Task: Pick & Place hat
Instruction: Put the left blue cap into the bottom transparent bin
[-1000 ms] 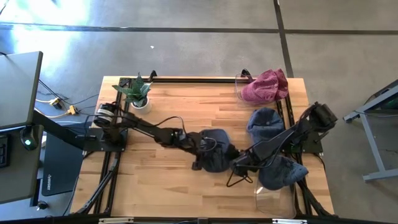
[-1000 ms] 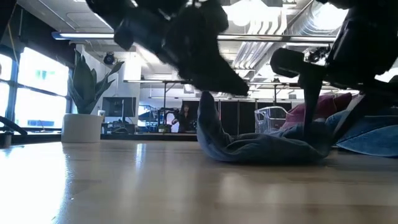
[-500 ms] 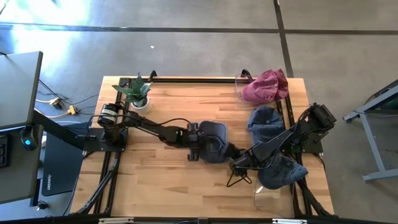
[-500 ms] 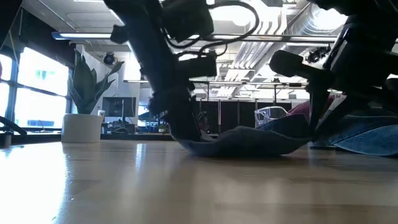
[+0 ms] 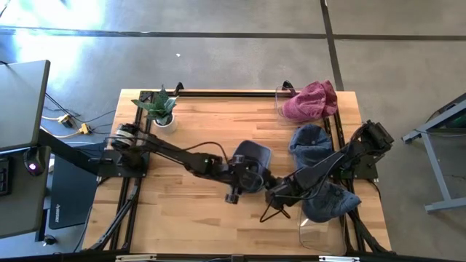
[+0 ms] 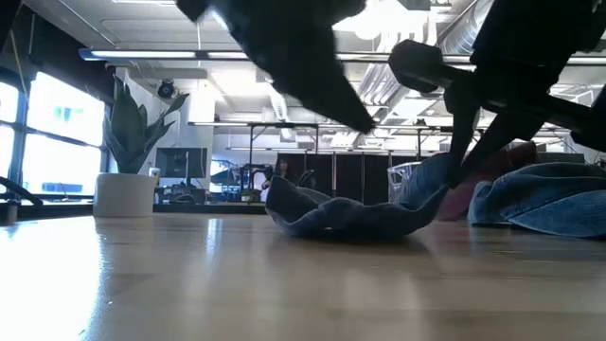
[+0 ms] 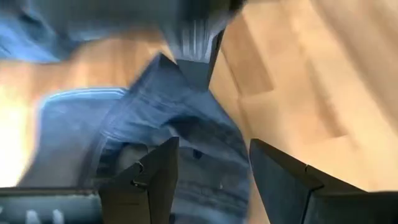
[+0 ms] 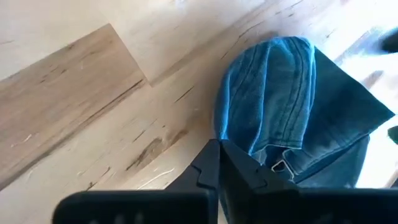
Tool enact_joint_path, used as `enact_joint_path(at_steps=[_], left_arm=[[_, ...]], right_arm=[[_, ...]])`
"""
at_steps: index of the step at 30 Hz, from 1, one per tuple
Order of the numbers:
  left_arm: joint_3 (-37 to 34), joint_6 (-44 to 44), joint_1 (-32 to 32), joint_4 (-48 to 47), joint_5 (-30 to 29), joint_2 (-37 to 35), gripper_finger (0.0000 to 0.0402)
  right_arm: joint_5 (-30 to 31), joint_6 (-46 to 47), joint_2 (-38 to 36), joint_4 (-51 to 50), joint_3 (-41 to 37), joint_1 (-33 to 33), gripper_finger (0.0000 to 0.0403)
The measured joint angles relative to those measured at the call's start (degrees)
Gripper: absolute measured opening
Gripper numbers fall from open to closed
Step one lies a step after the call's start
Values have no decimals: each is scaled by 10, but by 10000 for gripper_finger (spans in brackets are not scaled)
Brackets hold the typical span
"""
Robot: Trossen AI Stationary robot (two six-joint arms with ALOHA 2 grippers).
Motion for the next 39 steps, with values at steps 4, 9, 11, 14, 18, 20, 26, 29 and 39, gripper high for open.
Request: enact_joint_path(at_steps=[4,9,11,14,18,20,26,29,39], left_arm=[[-4,-3,17,9,-17,49,191],[-4,-19,50,7,23,94,191],[-1,-24,62,8,36,101,191],[-1,-35,70,1,53,101,191],[-1,-36,73,2,63,102,191],[-1,-37,67,5,68,99,191],[39,-26,41,-62,44,86,191],[85,-12,15,-112,-27,82,191],[145,-11,-55,-295,-216,82,191]], right_arm=[[8,0,0,1,0,7,5],[8,4,0,3,0,24,5],[-1,4,-1,-2,0,31,3],[-19,9,-8,-17,0,42,3],[-29,36,-32,-30,0,45,2],[-37,50,-44,-28,0,45,2],[-83,78,-50,-19,0,22,2],[-100,91,-48,-24,-4,5,4],[74,167,-62,-64,-3,2,5]])
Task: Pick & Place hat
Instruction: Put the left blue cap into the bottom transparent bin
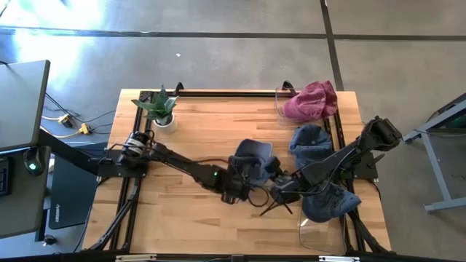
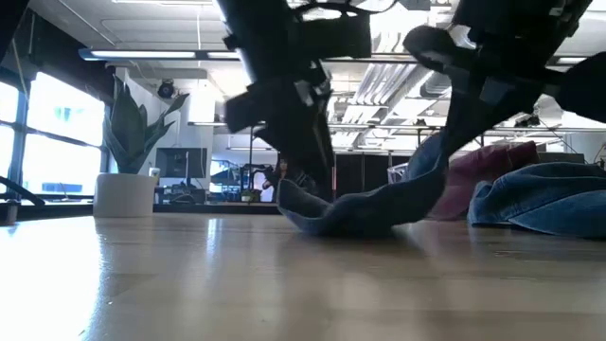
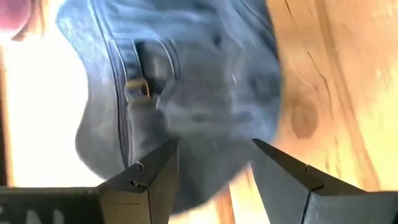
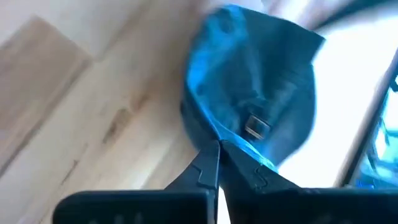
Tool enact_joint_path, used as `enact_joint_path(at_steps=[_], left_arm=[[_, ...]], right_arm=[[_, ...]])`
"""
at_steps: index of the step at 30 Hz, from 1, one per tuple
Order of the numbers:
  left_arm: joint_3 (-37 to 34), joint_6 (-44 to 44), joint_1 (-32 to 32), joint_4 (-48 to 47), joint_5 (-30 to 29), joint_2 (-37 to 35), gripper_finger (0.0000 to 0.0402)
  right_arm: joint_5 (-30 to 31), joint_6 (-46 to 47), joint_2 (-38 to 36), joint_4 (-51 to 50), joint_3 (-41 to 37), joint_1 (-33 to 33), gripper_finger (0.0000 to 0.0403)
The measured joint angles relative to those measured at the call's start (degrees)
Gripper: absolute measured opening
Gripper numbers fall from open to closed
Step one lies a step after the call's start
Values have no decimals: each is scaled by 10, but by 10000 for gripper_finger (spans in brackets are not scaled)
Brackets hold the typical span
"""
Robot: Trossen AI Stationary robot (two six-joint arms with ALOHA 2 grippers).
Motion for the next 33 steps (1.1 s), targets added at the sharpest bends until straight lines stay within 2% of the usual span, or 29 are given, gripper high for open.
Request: enact_joint_path(at_steps=[5,9,14,19,22,26,29,33], left_arm=[[0,-23,-11,-20,-45,0,191],[0,-26,-10,-20,-38,1,191],[-2,-25,0,8,4,2,191],[-28,4,6,74,7,6,191],[-33,14,8,110,4,21,191],[-32,28,16,147,46,45,191],[-33,54,26,154,59,62,191],[-31,81,34,170,30,77,191]], right_arm=[[80,114,-32,-76,0,6,37],[80,189,-64,-94,0,1,88],[-9,188,-73,-35,1,-6,158],[-104,160,-19,32,0,-12,205],[-106,148,30,65,0,-16,215],[-90,142,85,72,-1,-23,210],[-60,170,107,70,-1,-29,196],[-23,184,124,59,-1,-34,162]])
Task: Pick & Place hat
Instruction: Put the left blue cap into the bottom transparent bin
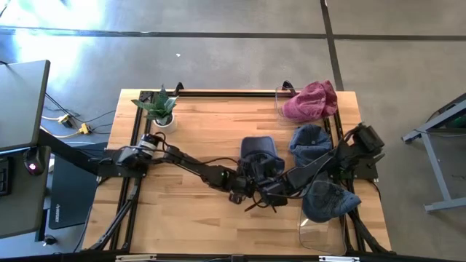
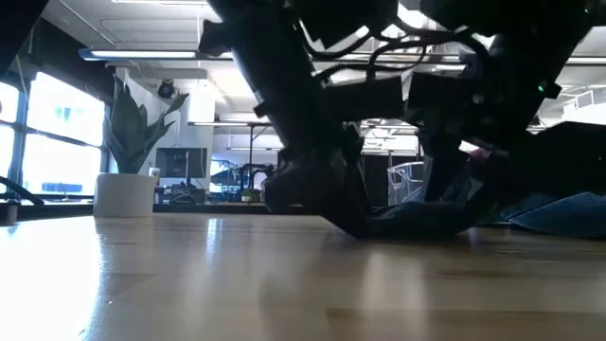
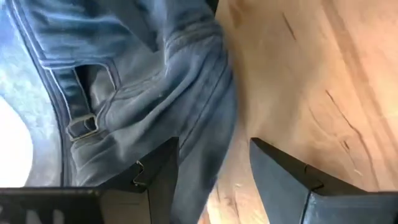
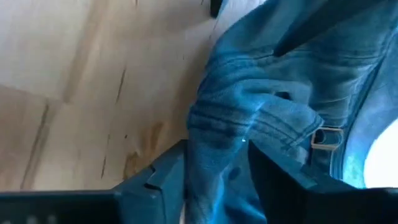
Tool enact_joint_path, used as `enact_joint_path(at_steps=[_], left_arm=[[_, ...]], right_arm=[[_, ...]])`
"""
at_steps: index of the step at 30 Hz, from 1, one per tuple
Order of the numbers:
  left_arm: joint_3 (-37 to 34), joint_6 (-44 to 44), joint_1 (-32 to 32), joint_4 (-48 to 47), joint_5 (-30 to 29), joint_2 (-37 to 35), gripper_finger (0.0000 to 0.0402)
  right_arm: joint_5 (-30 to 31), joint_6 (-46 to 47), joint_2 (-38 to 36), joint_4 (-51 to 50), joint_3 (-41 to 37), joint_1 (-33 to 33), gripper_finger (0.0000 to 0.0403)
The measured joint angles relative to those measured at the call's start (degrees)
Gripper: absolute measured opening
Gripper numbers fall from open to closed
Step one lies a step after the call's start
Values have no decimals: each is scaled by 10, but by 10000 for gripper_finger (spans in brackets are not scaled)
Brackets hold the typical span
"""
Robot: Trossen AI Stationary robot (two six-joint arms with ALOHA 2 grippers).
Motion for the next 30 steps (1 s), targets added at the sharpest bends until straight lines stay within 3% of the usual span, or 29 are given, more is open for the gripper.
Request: enact_joint_path(at_steps=[5,10,14,18,22,25,30], left_arm=[[-1,18,2,-16,-59,2,184],[-2,20,5,-38,-112,4,137],[-3,20,5,-44,-113,5,82],[-3,18,1,-41,-109,5,15],[-3,23,-22,-60,-116,-7,12],[-1,30,-43,-64,-127,-15,3],[3,33,-55,-62,-140,-12,3]], right_arm=[[-7,0,1,-11,0,-4,90],[-21,-22,-8,-24,0,3,9],[-18,-25,-27,-33,0,13,24],[-40,-27,-53,-57,0,21,10],[-115,-48,-61,-59,-5,21,10],[-171,-73,-62,1,-44,19,22],[-194,-64,-66,90,-89,-4,35]])
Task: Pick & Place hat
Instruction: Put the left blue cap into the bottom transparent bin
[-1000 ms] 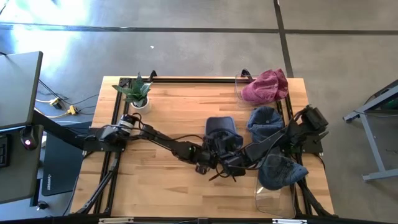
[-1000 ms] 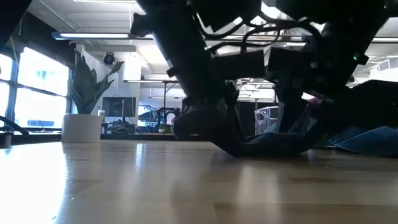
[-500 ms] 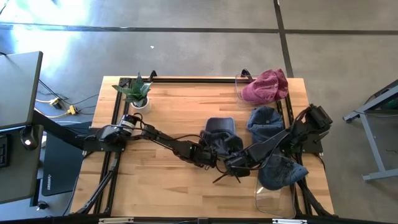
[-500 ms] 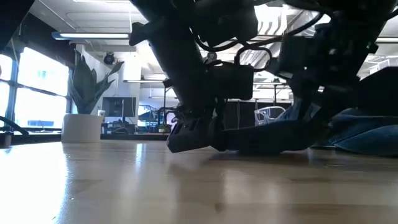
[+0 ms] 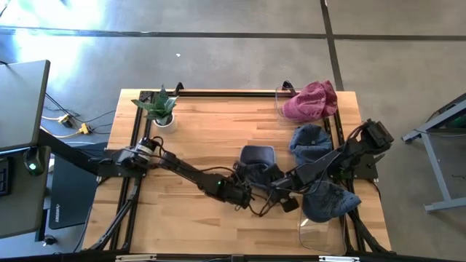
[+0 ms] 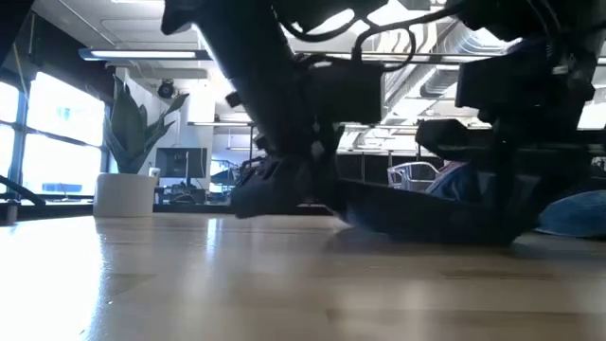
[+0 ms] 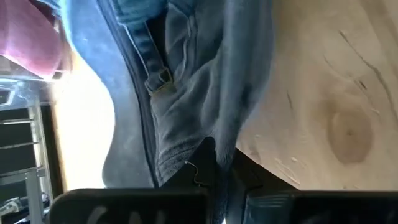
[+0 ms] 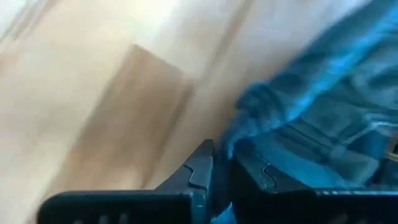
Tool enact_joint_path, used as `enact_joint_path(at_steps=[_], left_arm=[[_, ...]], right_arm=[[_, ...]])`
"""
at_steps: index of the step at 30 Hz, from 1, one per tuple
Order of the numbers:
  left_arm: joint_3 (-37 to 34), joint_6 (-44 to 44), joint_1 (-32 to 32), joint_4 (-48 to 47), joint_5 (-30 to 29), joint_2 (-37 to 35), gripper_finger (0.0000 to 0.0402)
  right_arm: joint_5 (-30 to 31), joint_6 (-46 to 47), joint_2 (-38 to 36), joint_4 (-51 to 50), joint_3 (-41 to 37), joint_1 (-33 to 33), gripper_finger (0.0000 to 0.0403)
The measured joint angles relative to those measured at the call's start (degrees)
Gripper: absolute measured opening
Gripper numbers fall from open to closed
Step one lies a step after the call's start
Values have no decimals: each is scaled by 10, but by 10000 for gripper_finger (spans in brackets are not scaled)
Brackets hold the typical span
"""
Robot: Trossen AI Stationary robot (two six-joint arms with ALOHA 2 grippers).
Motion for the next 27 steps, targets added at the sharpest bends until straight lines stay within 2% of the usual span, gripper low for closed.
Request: enact_joint_path(at_steps=[4,10,13,16,21,24,27], left_arm=[[1,-2,1,0,-1,-1,2],[1,-23,8,8,-1,-1,3],[1,-27,7,10,-1,-1,3],[1,-35,7,13,-1,-1,3],[2,-43,7,23,-1,-1,3],[2,-46,7,28,-1,-1,3],[2,-50,7,29,11,-1,3]], right_arm=[[18,15,-25,-2,-1,-11,68],[62,77,-76,-2,0,-7,162],[78,111,-72,8,-5,7,201],[106,123,-52,58,-29,25,221],[166,124,-19,163,-67,43,213],[161,124,-7,195,-79,41,184],[162,123,-5,198,-84,34,138]])
